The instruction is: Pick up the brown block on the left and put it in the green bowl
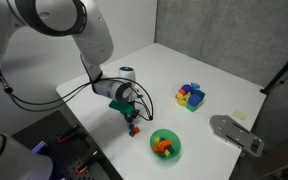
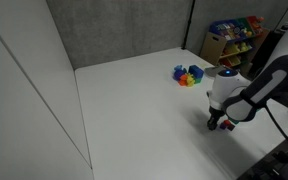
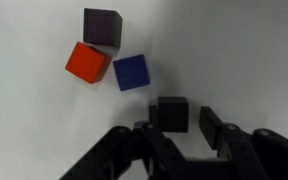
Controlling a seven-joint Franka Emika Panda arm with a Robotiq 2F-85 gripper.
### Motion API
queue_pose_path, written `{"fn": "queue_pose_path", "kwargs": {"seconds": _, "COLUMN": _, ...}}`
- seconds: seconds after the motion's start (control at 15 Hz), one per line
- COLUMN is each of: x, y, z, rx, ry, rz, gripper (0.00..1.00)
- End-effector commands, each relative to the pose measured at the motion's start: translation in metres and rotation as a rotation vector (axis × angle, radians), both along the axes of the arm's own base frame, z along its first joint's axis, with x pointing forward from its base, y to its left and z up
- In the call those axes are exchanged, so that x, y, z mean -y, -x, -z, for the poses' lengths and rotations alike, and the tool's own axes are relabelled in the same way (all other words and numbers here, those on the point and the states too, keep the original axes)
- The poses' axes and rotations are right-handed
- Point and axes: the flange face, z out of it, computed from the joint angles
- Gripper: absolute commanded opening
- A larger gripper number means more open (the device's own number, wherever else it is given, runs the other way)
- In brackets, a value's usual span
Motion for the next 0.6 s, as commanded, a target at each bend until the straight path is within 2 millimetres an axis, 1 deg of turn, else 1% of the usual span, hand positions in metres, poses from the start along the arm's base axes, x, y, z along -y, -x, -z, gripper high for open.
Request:
{"fn": "queue_pose_path", "kwargs": {"seconds": 0.0, "x": 0.003, "y": -0.009, "z": -0.010, "rx": 0.008, "ry": -0.024, "rz": -0.004, "gripper": 0.16}}
{"fn": "queue_pose_path", "kwargs": {"seconds": 0.07, "x": 0.003, "y": -0.010, "z": -0.017, "rx": 0.012, "ry": -0.030, "rz": -0.003, "gripper": 0.09}}
{"fn": "queue_pose_path", "kwargs": {"seconds": 0.13, "x": 0.004, "y": -0.011, "z": -0.026, "rx": 0.015, "ry": -0.037, "rz": -0.001, "gripper": 0.07}}
{"fn": "queue_pose_path", "kwargs": {"seconds": 0.2, "x": 0.005, "y": -0.012, "z": -0.035, "rx": 0.015, "ry": -0.042, "rz": 0.002, "gripper": 0.10}}
{"fn": "queue_pose_path", "kwargs": {"seconds": 0.33, "x": 0.012, "y": -0.016, "z": -0.055, "rx": 0.031, "ry": -0.037, "rz": 0.017, "gripper": 0.10}}
{"fn": "queue_pose_path", "kwargs": {"seconds": 0.47, "x": 0.026, "y": -0.021, "z": -0.078, "rx": 0.050, "ry": -0.006, "rz": 0.057, "gripper": 0.10}}
{"fn": "queue_pose_path", "kwargs": {"seconds": 0.53, "x": 0.036, "y": -0.022, "z": -0.090, "rx": 0.054, "ry": 0.008, "rz": 0.074, "gripper": 0.10}}
